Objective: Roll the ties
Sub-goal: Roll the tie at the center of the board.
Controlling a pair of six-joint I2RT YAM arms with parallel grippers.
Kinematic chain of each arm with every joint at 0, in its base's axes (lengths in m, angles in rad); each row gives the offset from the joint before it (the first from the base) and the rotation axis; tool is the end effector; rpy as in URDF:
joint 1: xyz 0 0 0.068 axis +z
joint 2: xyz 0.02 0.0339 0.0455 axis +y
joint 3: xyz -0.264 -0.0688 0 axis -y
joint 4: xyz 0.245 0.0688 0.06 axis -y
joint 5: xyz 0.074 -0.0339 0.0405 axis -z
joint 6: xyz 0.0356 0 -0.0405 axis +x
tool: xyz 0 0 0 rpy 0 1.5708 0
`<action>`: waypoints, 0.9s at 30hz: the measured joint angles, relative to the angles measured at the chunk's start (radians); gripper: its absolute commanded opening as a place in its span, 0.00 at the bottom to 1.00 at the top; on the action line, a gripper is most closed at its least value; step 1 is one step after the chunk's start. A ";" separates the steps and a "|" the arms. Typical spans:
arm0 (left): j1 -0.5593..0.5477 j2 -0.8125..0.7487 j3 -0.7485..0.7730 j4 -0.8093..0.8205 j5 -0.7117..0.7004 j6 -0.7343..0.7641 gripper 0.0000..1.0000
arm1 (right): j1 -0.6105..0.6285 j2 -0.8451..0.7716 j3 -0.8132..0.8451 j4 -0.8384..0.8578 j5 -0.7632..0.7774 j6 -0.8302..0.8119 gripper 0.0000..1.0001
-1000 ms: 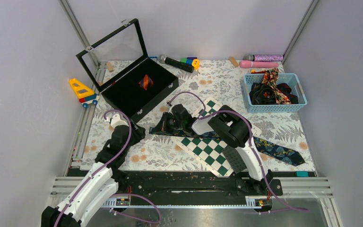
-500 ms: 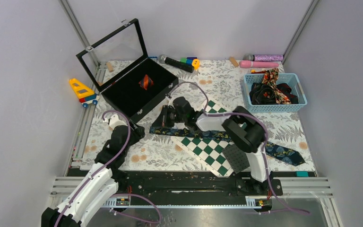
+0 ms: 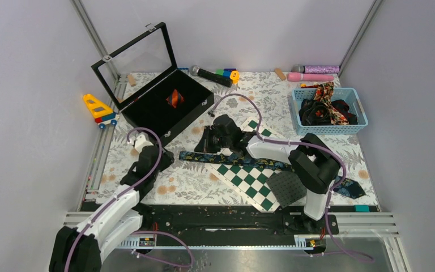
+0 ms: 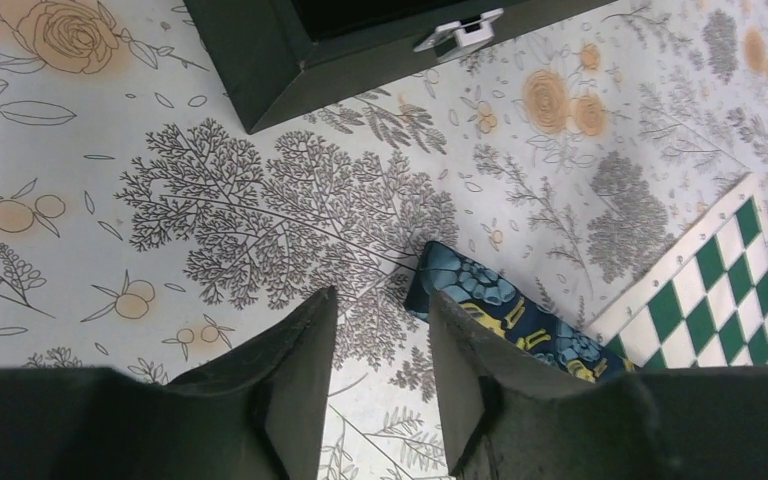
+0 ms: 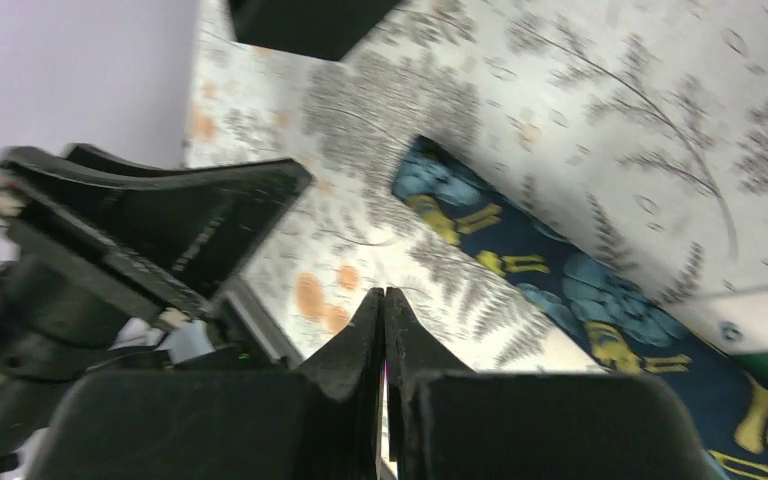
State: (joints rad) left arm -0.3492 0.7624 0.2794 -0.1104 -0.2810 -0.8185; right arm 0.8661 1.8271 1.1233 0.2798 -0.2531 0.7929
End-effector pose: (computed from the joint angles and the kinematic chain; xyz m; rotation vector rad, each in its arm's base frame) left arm 0.1571 -0.0467 0.1747 -0.6589 2.0590 -0.3775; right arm 0.2597 0.3192 0.2115 -0.2645 2.2204 1.2530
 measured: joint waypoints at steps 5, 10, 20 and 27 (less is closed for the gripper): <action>0.021 0.126 0.000 0.057 0.016 0.004 0.20 | 0.000 0.054 0.003 -0.122 0.042 -0.040 0.00; 0.045 0.241 0.002 0.106 0.041 0.014 0.06 | 0.000 0.116 0.036 -0.180 0.042 -0.061 0.00; 0.117 0.422 0.053 0.206 0.116 0.033 0.00 | 0.000 0.157 0.099 -0.193 0.023 -0.071 0.00; 0.128 0.460 0.053 0.278 0.185 0.035 0.00 | 0.000 0.192 0.151 -0.197 0.023 -0.073 0.00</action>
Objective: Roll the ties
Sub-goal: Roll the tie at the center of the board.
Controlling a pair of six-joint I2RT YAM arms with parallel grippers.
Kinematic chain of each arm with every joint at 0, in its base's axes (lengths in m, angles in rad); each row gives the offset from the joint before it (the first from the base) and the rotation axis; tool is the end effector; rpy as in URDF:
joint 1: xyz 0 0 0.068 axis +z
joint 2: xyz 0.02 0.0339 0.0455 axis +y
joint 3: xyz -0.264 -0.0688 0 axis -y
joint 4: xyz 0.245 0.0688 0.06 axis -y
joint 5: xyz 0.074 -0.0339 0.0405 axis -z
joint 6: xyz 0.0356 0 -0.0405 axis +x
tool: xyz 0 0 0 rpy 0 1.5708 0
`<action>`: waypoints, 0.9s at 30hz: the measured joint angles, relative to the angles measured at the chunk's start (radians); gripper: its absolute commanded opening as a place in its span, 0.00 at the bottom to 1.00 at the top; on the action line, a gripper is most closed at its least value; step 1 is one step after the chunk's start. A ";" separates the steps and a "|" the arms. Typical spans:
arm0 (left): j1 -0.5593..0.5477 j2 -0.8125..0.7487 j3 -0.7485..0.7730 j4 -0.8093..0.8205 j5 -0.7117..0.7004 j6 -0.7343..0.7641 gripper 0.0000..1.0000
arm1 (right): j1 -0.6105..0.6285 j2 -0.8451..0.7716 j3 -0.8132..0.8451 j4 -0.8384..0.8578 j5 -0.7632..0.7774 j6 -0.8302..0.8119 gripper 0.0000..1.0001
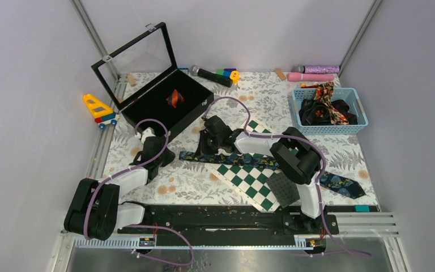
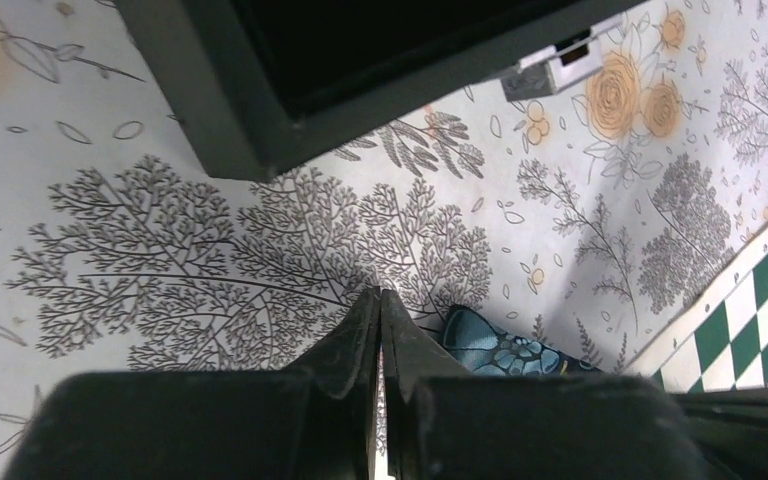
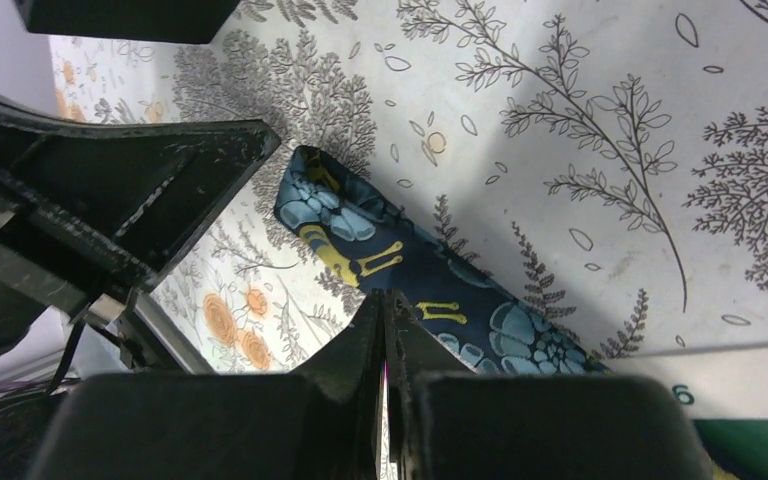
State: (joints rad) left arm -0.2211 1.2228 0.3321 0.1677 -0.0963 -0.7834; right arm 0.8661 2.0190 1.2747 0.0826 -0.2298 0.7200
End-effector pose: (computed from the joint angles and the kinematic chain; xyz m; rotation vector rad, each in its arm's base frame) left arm 0.2083 -0.0433 0.1365 -0.6932 2.2183 -0.4066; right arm 0.2795 0.3412 0.1628 -0.3169 2.4355 1.0524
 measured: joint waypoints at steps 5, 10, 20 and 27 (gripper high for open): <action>0.000 0.019 0.000 0.032 0.039 0.000 0.00 | 0.000 0.047 0.020 -0.022 0.000 0.001 0.00; 0.000 0.019 0.000 0.053 0.062 0.000 0.00 | 0.000 0.067 0.031 -0.030 0.000 0.006 0.00; 0.000 0.051 0.000 0.072 0.103 -0.009 0.00 | 0.000 0.074 0.035 -0.028 0.000 0.010 0.00; 0.000 0.077 0.000 0.093 0.129 -0.037 0.00 | 0.000 0.074 0.035 -0.028 0.000 0.010 0.00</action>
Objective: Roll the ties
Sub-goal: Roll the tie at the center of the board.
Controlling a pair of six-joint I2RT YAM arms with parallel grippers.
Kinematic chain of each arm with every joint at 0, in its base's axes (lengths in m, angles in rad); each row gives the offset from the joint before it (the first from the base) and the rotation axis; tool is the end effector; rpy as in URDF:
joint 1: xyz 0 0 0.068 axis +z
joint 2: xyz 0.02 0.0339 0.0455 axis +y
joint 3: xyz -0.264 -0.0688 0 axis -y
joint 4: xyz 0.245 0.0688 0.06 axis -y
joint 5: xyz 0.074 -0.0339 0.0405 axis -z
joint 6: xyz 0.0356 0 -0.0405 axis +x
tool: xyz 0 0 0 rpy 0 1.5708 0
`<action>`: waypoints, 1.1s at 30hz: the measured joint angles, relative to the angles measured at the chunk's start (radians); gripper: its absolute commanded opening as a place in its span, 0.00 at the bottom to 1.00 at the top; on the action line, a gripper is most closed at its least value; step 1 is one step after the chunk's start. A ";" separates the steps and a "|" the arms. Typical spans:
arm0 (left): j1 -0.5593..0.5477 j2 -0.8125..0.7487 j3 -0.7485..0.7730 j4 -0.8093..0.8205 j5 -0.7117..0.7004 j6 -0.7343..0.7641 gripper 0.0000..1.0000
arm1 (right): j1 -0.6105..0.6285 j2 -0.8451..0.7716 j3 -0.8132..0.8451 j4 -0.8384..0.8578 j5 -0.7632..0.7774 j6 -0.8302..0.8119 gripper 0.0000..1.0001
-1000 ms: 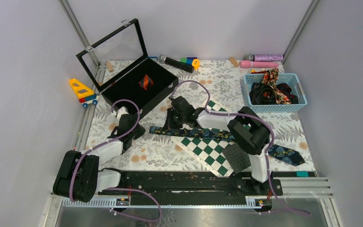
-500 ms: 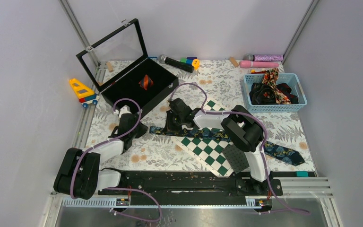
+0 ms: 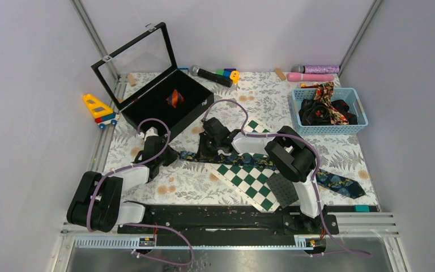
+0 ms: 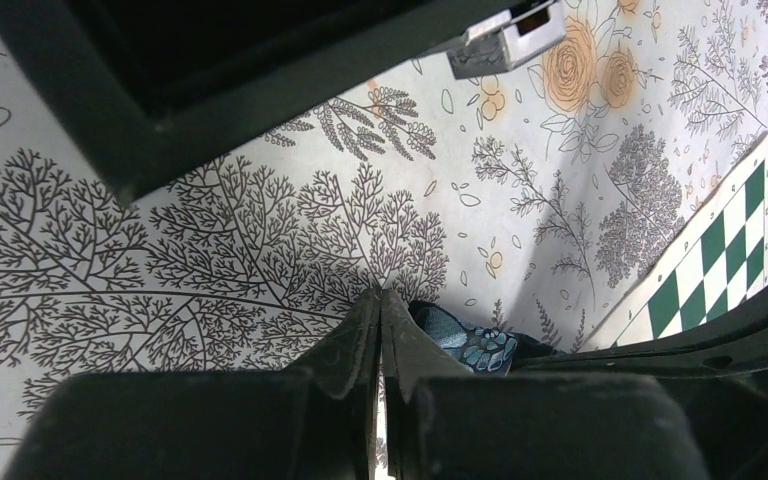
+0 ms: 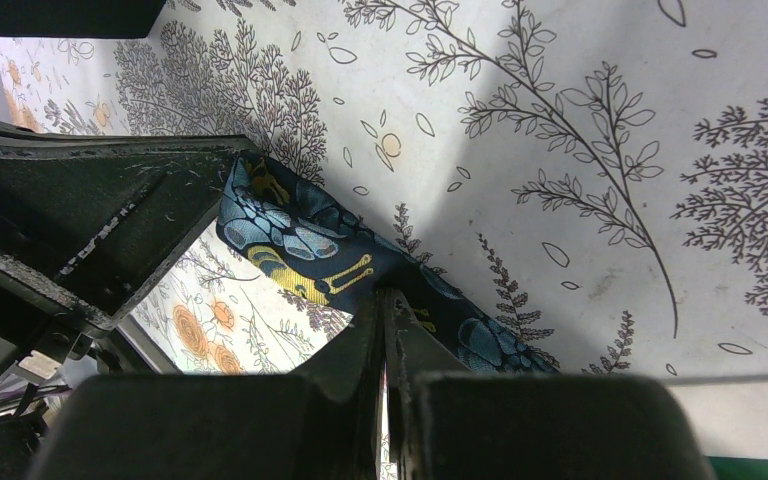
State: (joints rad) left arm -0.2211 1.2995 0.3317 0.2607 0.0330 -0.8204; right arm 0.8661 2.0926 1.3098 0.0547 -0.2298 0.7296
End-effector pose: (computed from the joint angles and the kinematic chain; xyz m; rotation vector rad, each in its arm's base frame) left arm 0.2153 -0.0496 0.1289 -0.6754 2.2466 -0.5715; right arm 0.2845 0.3471 0.1398 -0.3022 2.5074 1.0124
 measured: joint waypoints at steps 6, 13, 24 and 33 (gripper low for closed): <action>0.003 0.005 0.000 0.006 0.026 0.000 0.00 | 0.000 0.000 0.000 0.000 0.000 0.000 0.00; 0.003 -0.034 -0.006 0.003 0.047 -0.002 0.00 | 0.000 0.000 0.000 0.000 0.000 0.000 0.00; 0.003 -0.102 -0.007 0.004 0.103 -0.018 0.00 | 0.000 0.000 0.000 0.000 0.000 0.001 0.00; 0.003 -0.097 -0.007 0.060 0.174 -0.044 0.00 | 0.000 0.000 0.000 0.000 0.000 0.002 0.00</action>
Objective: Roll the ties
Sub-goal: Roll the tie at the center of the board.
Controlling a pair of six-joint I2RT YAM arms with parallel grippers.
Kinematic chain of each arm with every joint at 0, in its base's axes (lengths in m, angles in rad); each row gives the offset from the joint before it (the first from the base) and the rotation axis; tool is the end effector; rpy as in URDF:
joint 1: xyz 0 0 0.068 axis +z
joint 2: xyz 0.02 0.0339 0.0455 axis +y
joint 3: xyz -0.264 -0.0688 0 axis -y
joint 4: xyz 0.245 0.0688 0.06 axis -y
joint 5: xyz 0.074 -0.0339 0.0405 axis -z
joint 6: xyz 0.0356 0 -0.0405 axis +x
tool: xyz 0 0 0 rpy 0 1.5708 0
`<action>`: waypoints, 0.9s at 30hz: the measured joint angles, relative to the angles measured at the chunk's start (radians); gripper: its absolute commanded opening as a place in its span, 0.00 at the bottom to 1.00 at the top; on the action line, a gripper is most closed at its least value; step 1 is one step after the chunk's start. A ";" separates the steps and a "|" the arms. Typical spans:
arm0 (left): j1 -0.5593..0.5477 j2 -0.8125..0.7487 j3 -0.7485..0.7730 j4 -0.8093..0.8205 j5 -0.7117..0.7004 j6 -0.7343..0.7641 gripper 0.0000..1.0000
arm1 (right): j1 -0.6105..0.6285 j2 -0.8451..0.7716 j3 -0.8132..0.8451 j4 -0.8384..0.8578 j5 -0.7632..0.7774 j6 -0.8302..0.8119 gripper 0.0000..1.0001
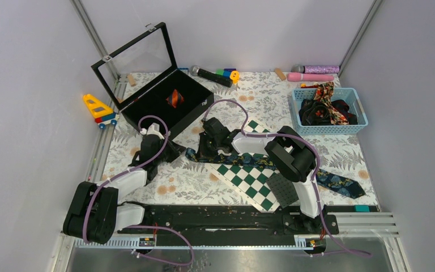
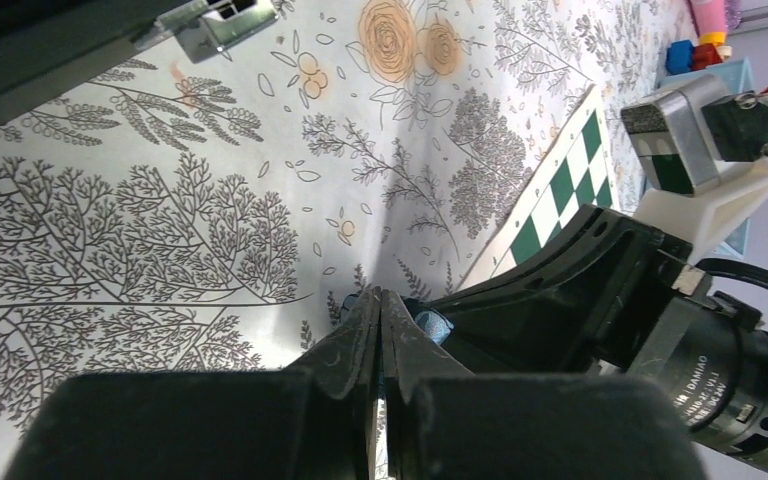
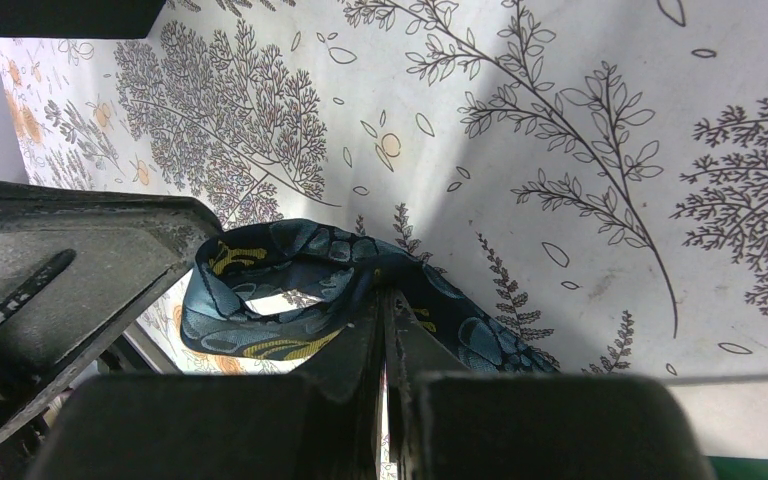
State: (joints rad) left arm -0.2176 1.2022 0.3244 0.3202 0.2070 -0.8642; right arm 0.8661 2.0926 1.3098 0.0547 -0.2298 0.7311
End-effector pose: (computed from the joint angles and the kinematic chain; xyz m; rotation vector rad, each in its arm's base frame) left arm 0.2131 -0.0546 0.1520 -0.5877 2.1595 -0.8374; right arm 0.2845 0.3471 0.1398 -0.3003 2.5080 1.0130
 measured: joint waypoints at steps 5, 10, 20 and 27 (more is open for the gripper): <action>0.000 0.000 0.000 0.024 0.026 -0.016 0.00 | 0.000 0.000 0.000 0.000 0.000 0.000 0.00; -0.006 0.014 0.000 0.054 0.050 -0.031 0.00 | 0.000 0.000 0.000 0.000 0.000 0.002 0.00; -0.090 0.091 -0.001 0.138 0.059 -0.080 0.00 | 0.000 0.000 0.000 0.001 0.000 0.007 0.00; -0.109 0.112 -0.007 0.182 0.059 -0.114 0.00 | 0.000 0.000 -0.003 0.007 -0.001 0.011 0.00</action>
State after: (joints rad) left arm -0.3264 1.3140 0.3172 0.5022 0.2657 -0.9779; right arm 0.8661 2.0926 1.3064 0.0616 -0.2306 0.7418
